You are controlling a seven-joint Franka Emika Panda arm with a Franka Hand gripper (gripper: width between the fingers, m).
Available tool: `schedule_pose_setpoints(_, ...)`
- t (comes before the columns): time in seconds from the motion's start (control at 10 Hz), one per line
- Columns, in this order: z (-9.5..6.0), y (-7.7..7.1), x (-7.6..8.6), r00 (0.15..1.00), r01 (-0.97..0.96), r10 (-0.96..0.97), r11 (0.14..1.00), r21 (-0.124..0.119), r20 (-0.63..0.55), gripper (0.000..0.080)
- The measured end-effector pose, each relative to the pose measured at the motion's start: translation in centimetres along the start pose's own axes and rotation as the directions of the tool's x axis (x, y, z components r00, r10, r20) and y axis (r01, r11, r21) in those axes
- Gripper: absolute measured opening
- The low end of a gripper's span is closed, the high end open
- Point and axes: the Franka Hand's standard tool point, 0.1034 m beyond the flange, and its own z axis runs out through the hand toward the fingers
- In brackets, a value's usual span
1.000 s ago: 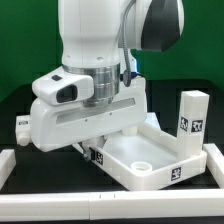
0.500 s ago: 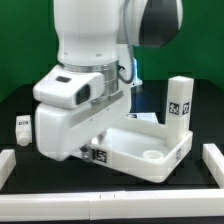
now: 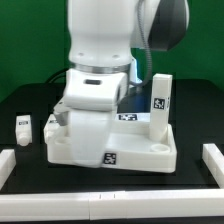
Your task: Assemble desk
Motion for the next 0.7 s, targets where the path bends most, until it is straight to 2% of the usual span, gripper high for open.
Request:
schedule_pose_setpoints(0.2, -0.4, 2.6, 2.8, 0.991, 0.128, -0.129, 0.991, -0.034, -0.022, 0.0057)
schedule_pose_setpoints(0.3, -0.1, 3.3, 3.0, 0.983, 0.180, -0.181, 0.983, -0.044, -0.029, 0.0057)
schedule_pose_setpoints(0.7, 0.1, 3.1, 2.5, 0.989, 0.148, -0.148, 0.988, -0.034, -0.021, 0.0057)
